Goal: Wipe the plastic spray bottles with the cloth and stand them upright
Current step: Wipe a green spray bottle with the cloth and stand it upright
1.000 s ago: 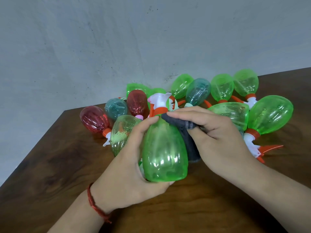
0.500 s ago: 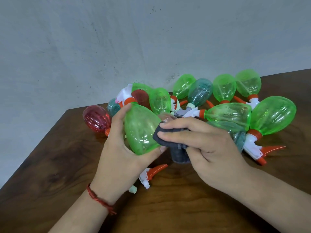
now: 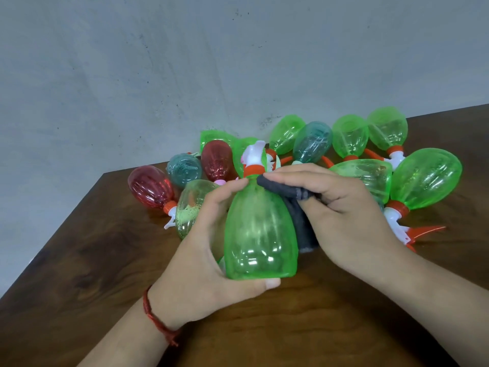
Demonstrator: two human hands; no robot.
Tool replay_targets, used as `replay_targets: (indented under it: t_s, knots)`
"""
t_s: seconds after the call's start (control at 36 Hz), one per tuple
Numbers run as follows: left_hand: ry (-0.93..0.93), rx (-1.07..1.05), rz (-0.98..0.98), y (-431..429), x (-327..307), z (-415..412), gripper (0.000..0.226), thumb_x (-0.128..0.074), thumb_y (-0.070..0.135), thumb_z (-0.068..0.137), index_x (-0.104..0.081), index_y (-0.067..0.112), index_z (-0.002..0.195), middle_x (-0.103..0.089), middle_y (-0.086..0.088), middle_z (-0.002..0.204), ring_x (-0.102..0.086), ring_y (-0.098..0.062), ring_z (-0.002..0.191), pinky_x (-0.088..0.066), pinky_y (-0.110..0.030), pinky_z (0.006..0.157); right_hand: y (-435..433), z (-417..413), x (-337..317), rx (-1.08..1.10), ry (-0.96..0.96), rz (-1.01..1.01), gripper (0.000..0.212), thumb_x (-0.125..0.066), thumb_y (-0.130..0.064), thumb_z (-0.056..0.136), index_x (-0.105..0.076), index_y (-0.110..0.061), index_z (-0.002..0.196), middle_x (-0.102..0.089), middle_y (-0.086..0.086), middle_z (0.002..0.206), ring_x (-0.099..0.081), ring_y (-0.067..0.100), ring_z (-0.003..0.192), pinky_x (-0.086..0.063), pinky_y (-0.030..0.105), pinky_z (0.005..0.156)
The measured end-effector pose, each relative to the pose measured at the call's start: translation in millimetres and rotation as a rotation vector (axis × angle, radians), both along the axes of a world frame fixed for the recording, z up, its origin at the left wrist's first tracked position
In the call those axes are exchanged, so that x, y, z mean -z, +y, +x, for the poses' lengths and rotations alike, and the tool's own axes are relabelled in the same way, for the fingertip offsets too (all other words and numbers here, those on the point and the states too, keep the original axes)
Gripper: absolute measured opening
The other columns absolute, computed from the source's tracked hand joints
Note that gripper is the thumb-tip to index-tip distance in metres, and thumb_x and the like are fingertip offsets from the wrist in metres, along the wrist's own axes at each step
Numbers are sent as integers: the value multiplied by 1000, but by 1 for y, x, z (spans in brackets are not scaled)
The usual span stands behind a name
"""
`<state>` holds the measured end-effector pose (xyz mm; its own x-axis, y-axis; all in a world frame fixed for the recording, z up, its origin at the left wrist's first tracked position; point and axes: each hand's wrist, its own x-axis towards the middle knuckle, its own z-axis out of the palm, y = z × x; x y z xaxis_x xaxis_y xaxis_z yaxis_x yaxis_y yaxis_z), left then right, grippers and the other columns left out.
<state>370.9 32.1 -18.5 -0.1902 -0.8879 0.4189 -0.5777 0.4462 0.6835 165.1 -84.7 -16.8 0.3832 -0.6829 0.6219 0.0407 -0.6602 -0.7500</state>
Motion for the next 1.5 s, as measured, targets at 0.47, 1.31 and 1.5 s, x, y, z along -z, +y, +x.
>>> replay_targets:
  t_s: [0.47,1.31,1.5]
  knots:
    - [209,-359,-133,-22,-3,3,112,-103,31,66,-39,29,157,-53,28,146,-53,1,139,-46,-15,109,12,-1,4,-50,126,-294,63,-46,25,82,-79,-10,123,-71,-1,133,-59,10,137,-47,28,115]
    - [259,-219,324,-33,-7,7,137,-107,56,37,-49,24,157,-66,11,134,-63,-14,131,-51,-41,112,13,0,-4,237,185,-323,49,-58,5,93,-75,-18,133,-69,-8,139,-63,2,130,-51,24,109]
    - [190,-295,-35,-20,0,-2,111,-102,25,69,-37,34,159,-57,9,150,-61,-22,138,-53,-46,111,15,-1,-5,30,242,-246,36,-61,-14,104,-71,-18,138,-64,-9,147,-55,0,139,-46,30,117]
